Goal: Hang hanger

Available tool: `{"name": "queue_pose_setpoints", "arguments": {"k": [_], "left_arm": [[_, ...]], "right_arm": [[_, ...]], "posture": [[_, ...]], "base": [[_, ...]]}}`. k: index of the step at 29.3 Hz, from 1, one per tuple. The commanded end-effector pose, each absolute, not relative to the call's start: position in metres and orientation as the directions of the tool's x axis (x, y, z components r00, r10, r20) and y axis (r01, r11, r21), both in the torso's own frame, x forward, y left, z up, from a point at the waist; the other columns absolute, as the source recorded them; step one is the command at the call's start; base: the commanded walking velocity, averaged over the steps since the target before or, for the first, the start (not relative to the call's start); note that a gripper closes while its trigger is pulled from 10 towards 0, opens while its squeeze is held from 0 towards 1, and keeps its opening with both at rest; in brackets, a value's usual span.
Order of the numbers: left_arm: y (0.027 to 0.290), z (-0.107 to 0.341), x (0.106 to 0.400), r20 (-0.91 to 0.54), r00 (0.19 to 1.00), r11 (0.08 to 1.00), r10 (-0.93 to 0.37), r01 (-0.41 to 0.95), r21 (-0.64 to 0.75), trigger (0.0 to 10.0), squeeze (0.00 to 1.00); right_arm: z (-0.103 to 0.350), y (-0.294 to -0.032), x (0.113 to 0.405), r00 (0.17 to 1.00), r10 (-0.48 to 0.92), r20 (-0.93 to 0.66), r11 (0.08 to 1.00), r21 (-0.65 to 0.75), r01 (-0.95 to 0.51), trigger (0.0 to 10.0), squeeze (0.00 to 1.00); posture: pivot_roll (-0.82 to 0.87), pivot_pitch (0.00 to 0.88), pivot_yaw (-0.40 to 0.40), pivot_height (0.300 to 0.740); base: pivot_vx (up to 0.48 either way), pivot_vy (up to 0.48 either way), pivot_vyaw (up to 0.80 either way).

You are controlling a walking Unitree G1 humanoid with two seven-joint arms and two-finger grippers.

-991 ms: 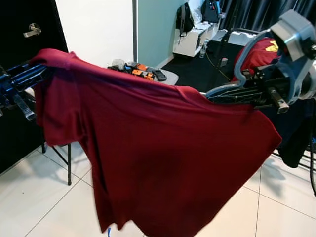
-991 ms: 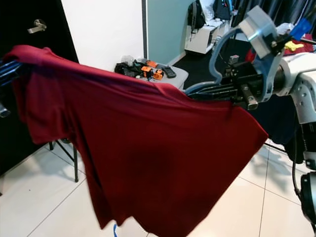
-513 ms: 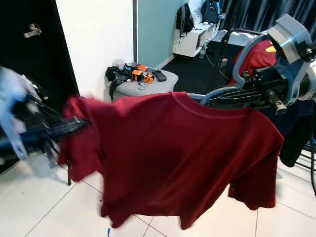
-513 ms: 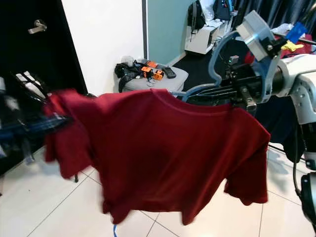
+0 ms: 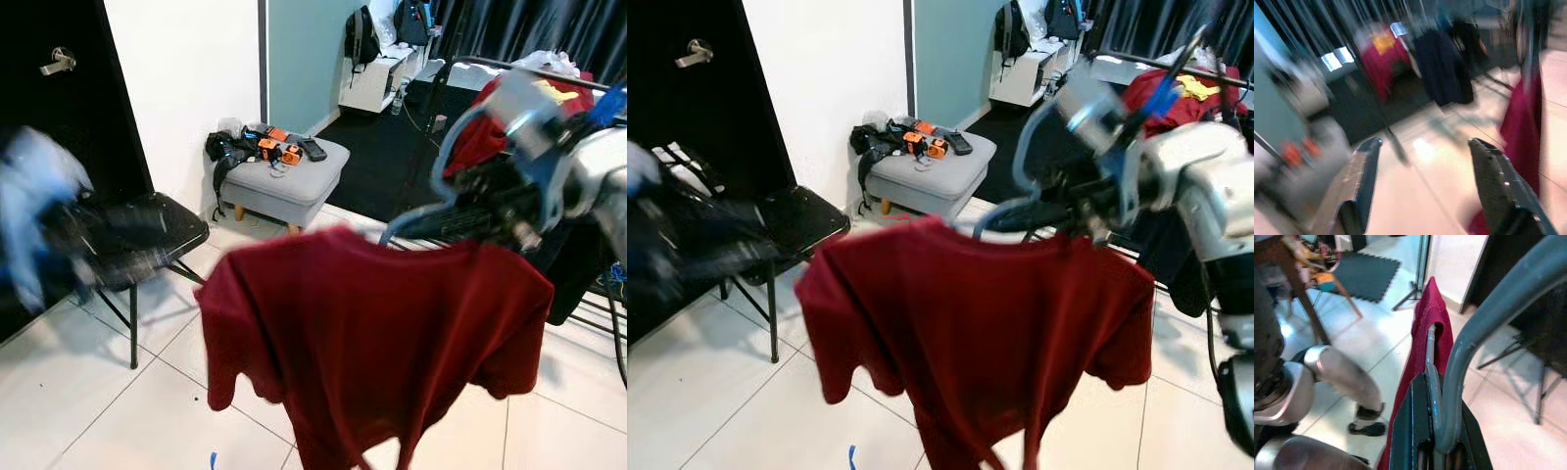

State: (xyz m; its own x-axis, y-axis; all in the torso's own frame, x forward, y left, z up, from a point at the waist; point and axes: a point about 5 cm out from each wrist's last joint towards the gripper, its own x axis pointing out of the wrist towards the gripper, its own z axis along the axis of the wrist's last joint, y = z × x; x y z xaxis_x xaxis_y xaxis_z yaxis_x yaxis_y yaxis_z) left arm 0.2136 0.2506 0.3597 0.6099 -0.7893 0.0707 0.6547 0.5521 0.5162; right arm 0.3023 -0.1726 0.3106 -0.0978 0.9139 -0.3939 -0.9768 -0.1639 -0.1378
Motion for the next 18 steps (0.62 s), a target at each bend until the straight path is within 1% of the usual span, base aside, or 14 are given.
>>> {"name": "queue_pose_setpoints", "arguments": {"k": [1, 3, 4, 5, 7, 9, 10, 11, 12, 13, 14, 15, 16, 18], "left_arm": [[0.244, 0.36, 0.212, 0.066, 0.559, 0.513, -0.826, 0.7, 0.496, 10.0, 1.0], [0.23, 0.365, 0.211, 0.106, 0.486, 0.468, -0.867, 0.725, 0.506, 10.0, 1.0], [0.23, 0.365, 0.211, 0.106, 0.486, 0.468, -0.867, 0.725, 0.506, 10.0, 1.0], [0.225, 0.366, 0.211, 0.113, 0.46, 0.449, -0.88, 0.735, 0.508, 10.0, 1.0], [0.221, 0.365, 0.211, 0.112, 0.443, 0.435, -0.889, 0.745, 0.506, 10.0, 1.0], [0.221, 0.365, 0.211, 0.112, 0.443, 0.435, -0.889, 0.745, 0.506, 10.0, 1.0], [0.209, 0.354, 0.214, 0.069, 0.392, 0.375, -0.918, 0.794, 0.479, 10.0, 1.0], [0.209, 0.354, 0.214, 0.069, 0.392, 0.375, -0.918, 0.794, 0.479, 10.0, 1.0], [0.198, 0.341, 0.217, 0.026, 0.344, 0.319, -0.939, 0.837, 0.444, 10.0, 0.45], [0.198, 0.341, 0.217, 0.026, 0.344, 0.319, -0.939, 0.837, 0.444, 10.0, 0.45], [0.189, 0.327, 0.22, -0.023, 0.308, 0.271, -0.951, 0.868, 0.415, 10.0, 0.0], [0.189, 0.327, 0.22, -0.023, 0.308, 0.271, -0.951, 0.868, 0.415, 10.0, 0.0], [0.184, 0.316, 0.221, -0.061, 0.287, 0.242, -0.956, 0.889, 0.39, 10.0, 0.0], [0.184, 0.311, 0.223, -0.089, 0.283, 0.231, -0.955, 0.898, 0.374, 10.0, 0.0]], "right_arm": [[0.312, -0.17, 0.301, -0.099, 0.904, -0.415, -0.184, -0.169, -0.968, 10.0, 0.0], [0.303, -0.16, 0.301, -0.128, 0.89, -0.437, -0.217, -0.16, -0.963, 10.0, 0.0], [0.303, -0.16, 0.301, -0.128, 0.89, -0.437, -0.217, -0.16, -0.963, 10.0, 0.0], [0.301, -0.157, 0.301, -0.139, 0.885, -0.443, -0.229, -0.158, -0.96, 10.0, 0.0], [0.299, -0.155, 0.301, -0.145, 0.883, -0.446, -0.237, -0.157, -0.959, 10.0, 0.0], [0.299, -0.155, 0.301, -0.145, 0.883, -0.446, -0.237, -0.157, -0.959, 10.0, 0.0], [0.301, -0.15, 0.302, -0.155, 0.885, -0.44, -0.25, -0.168, -0.954, 10.0, 0.0], [0.301, -0.15, 0.302, -0.155, 0.885, -0.44, -0.25, -0.168, -0.954, 10.0, 0.0], [0.305, -0.145, 0.304, -0.163, 0.888, -0.43, -0.261, -0.18, -0.949, 10.0, 0.0], [0.305, -0.145, 0.304, -0.163, 0.888, -0.43, -0.261, -0.18, -0.949, 10.0, 0.0], [0.308, -0.142, 0.305, -0.167, 0.891, -0.422, -0.268, -0.191, -0.944, 10.0, 0.0], [0.308, -0.142, 0.305, -0.167, 0.891, -0.422, -0.268, -0.191, -0.944, 10.0, 0.0], [0.31, -0.139, 0.306, -0.17, 0.894, -0.416, -0.272, -0.2, -0.941, 10.0, 0.0], [0.31, -0.138, 0.306, -0.17, 0.894, -0.414, -0.274, -0.204, -0.94, 10.0, 0.0]], "posture": [[-0.06, 0.0, -0.053, 0.74], [-0.06, 0.0, -0.053, 0.74], [-0.06, 0.0, -0.053, 0.74], [-0.06, 0.0, -0.053, 0.74], [-0.06, 0.0, -0.053, 0.74], [-0.06, 0.0, -0.053, 0.74], [-0.06, 0.0, -0.052, 0.74], [-0.06, 0.0, -0.052, 0.74], [-0.05, 0.0, -0.051, 0.74], [-0.05, 0.0, -0.051, 0.74], [-0.05, 0.0, -0.052, 0.74], [-0.05, 0.0, -0.052, 0.74], [-0.05, 0.0, -0.052, 0.74], [-0.05, 0.0, -0.052, 0.74]], "base": [[0.0, 0.0, 0.0], [0.0, 0.0, 0.0], [0.0, 0.0, 0.0], [0.0, 0.0, 0.0], [0.0, 0.0, 0.0], [0.0, 0.0, 0.0], [0.0, 0.0, 0.0], [0.0, 0.0, 0.0], [0.0, 0.0, 0.0], [0.0, 0.0, 0.0], [0.0, 0.0, 0.0], [0.0, 0.0, 0.0], [0.0, 0.0, 0.0], [0.0, 0.0, 0.0]]}}
